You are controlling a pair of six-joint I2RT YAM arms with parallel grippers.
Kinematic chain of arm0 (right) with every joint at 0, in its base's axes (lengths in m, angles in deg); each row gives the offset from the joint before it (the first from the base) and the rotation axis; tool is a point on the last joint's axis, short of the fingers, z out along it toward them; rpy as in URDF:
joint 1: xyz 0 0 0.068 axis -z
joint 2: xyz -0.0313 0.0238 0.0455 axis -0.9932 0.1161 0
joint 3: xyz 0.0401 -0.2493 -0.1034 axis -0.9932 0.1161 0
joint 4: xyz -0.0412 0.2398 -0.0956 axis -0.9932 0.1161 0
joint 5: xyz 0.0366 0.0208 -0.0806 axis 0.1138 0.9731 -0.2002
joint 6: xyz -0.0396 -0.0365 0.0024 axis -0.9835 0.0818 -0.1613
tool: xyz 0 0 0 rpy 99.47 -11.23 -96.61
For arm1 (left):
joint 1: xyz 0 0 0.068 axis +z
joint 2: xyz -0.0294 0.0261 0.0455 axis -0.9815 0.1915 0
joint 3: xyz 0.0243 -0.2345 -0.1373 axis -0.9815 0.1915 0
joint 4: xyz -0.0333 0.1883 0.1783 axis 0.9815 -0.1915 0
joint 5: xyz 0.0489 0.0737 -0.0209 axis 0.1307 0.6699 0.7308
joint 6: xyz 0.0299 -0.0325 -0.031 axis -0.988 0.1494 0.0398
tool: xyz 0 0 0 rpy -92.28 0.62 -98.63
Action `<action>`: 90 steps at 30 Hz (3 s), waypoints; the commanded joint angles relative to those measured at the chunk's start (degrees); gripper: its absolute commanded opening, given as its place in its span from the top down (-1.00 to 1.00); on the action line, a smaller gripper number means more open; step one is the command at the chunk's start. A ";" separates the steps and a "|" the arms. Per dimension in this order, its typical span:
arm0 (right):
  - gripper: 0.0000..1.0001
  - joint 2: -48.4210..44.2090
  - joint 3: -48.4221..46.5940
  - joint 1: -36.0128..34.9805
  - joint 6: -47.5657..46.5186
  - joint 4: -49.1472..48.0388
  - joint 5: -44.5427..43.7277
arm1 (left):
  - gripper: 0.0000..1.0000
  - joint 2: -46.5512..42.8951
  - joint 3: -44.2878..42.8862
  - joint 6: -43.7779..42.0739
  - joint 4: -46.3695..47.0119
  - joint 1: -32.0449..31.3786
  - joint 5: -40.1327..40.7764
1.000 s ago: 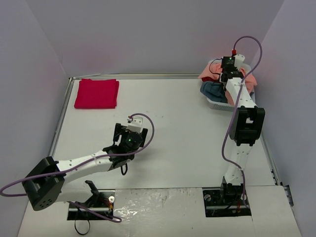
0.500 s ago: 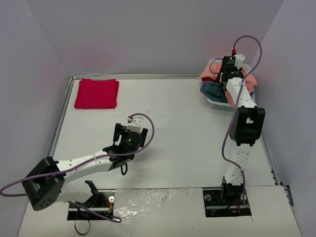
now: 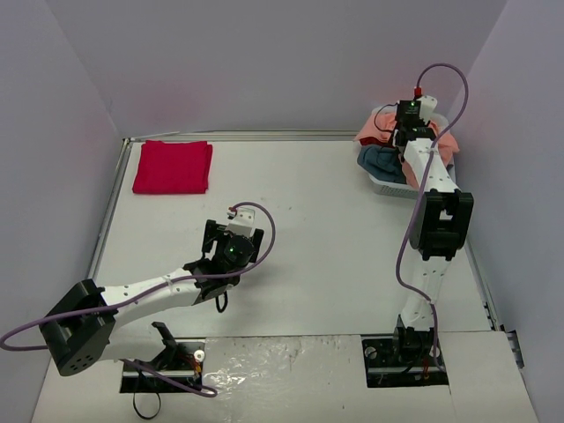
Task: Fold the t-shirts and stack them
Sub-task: Grab crumpled tshirt from bin with the right arm, then move the tshirt to the center of the board
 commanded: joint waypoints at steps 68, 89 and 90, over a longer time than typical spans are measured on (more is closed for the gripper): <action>1.00 -38.14 15.88 -59.19 -14.33 0.69 -13.53 | -0.89 -20.60 5.46 9.01 -3.27 2.18 14.02; -0.47 -30.77 32.67 -52.05 -4.14 0.86 -20.86 | -0.89 -22.18 5.11 10.33 -6.09 2.27 14.38; -0.47 -30.76 32.67 -52.01 -4.05 0.86 -20.67 | -0.89 -21.92 5.11 10.24 -6.00 2.27 14.20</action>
